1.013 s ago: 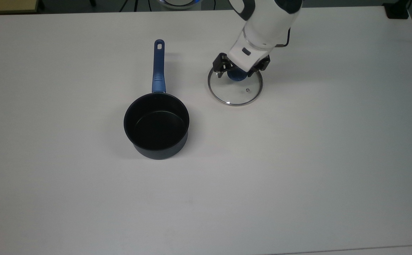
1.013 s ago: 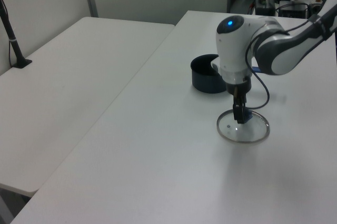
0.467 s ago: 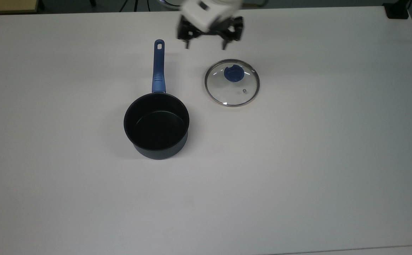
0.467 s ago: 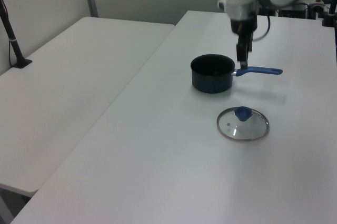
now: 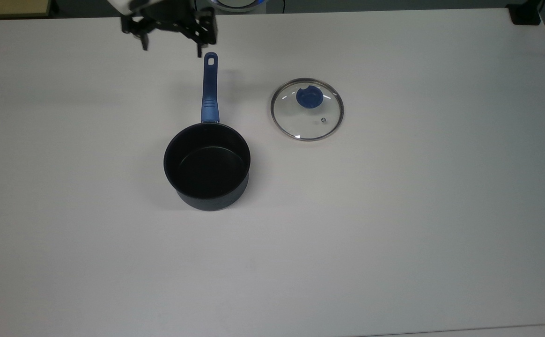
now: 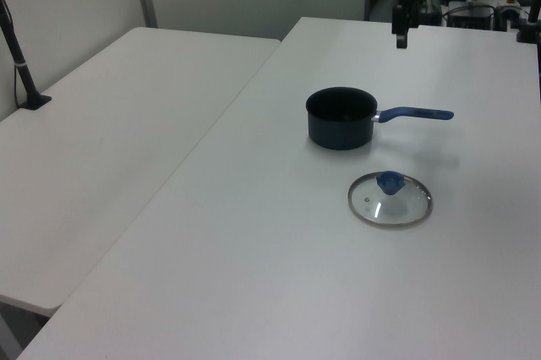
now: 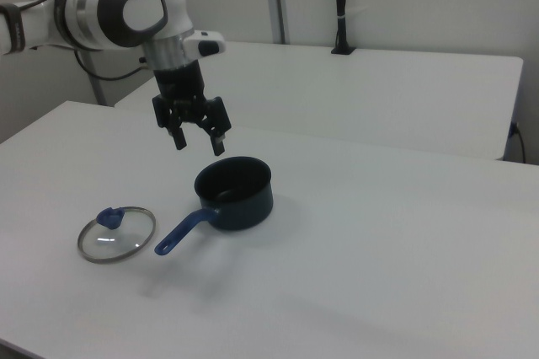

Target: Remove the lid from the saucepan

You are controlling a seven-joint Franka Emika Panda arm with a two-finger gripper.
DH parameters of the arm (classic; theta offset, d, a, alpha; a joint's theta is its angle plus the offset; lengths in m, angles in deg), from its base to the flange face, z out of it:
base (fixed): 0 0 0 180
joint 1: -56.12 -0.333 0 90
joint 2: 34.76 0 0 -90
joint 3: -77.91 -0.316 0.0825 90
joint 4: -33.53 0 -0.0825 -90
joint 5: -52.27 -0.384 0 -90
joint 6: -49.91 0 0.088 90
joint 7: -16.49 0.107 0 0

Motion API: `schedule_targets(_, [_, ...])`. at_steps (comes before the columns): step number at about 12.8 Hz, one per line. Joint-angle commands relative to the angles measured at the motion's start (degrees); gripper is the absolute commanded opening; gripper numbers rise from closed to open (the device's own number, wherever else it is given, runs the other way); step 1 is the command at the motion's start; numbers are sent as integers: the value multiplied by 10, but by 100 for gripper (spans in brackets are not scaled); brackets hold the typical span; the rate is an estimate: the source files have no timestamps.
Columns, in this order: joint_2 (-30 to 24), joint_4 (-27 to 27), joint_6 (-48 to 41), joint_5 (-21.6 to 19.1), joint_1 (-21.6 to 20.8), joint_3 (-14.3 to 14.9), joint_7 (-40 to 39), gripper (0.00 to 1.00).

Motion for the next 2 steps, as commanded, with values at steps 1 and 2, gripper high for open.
schedule_targets(1, [-13, -11, -8, -10, -6, 17, -7, 100])
schedule_targets(2, [-13, -12, -10, -10, -6, 17, -9, 100])
